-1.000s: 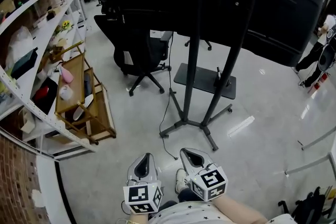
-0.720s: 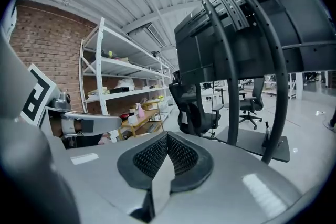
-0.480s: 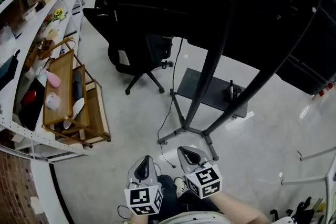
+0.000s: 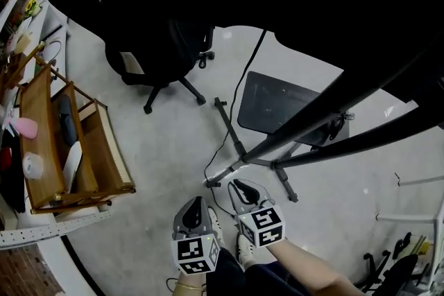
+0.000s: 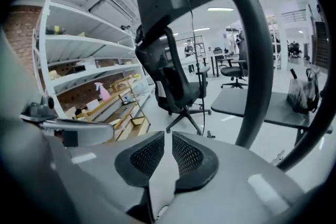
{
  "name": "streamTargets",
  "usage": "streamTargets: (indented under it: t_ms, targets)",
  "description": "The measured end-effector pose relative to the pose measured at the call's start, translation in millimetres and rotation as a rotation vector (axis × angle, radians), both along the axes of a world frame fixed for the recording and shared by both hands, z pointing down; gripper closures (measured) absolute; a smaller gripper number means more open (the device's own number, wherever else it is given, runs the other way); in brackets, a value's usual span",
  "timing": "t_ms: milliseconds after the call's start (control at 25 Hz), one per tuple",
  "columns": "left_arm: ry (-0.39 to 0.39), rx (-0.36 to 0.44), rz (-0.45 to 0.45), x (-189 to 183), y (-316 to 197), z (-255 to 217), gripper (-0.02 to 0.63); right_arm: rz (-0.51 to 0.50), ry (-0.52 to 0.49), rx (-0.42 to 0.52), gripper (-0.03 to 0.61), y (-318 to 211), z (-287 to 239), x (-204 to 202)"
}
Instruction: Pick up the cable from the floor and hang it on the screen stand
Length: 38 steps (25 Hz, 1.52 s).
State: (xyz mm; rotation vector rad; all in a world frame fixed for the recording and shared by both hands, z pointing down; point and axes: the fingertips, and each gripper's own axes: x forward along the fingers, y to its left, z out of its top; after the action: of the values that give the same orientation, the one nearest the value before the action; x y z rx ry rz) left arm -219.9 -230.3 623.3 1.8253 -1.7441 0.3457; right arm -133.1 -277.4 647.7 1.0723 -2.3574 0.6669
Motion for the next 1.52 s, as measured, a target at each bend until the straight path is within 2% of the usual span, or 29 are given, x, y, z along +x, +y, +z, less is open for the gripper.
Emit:
streamTargets:
  t_ms: [280,480,640,760,840,1000,1120,1280,1400,1520]
  targets:
    - [-0.047,-0.034,0.091,-35,-80,144,0.606,0.133,0.056,-0.140,0.500,-97,178,-17]
    - [-0.049,-0.076,0.122,-49,-107,244,0.606,0.164,0.150,-0.169,0.472,-130,286,-21]
    - [-0.045,-0.134,0.128,-48,-112,312,0.606,0.174,0.182,-0.185,0.474,-146,345,-25]
    - [-0.056,-0.149,0.151,-43,-113,337,0.606,0.193,0.203,-0.192,0.499,-156,368,-26]
    - [-0.044,-0.151,0.158,-40,-113,343,0.606,0.192,0.220,-0.180,0.550,-159,375,-25]
    - [-0.040,-0.152,0.157,-40,-106,336,0.606,0.145,0.214,-0.172,0.557,-146,372,-29]
    - [-0.070,-0.131,0.186,-38,-101,314,0.606,0.081,0.208,-0.163,0.558,-120,357,-37]
    - [-0.103,-0.117,0.201,-33,-81,279,0.606,0.022,0.149,-0.191,0.558,-73,320,-46]
    - [-0.106,-0.128,0.169,-30,-48,245,0.606,-0.023,0.092,-0.230,0.558,-27,282,-48]
    - [-0.106,-0.131,0.137,-24,-17,212,0.606,-0.039,0.055,-0.230,0.559,4,243,-47]
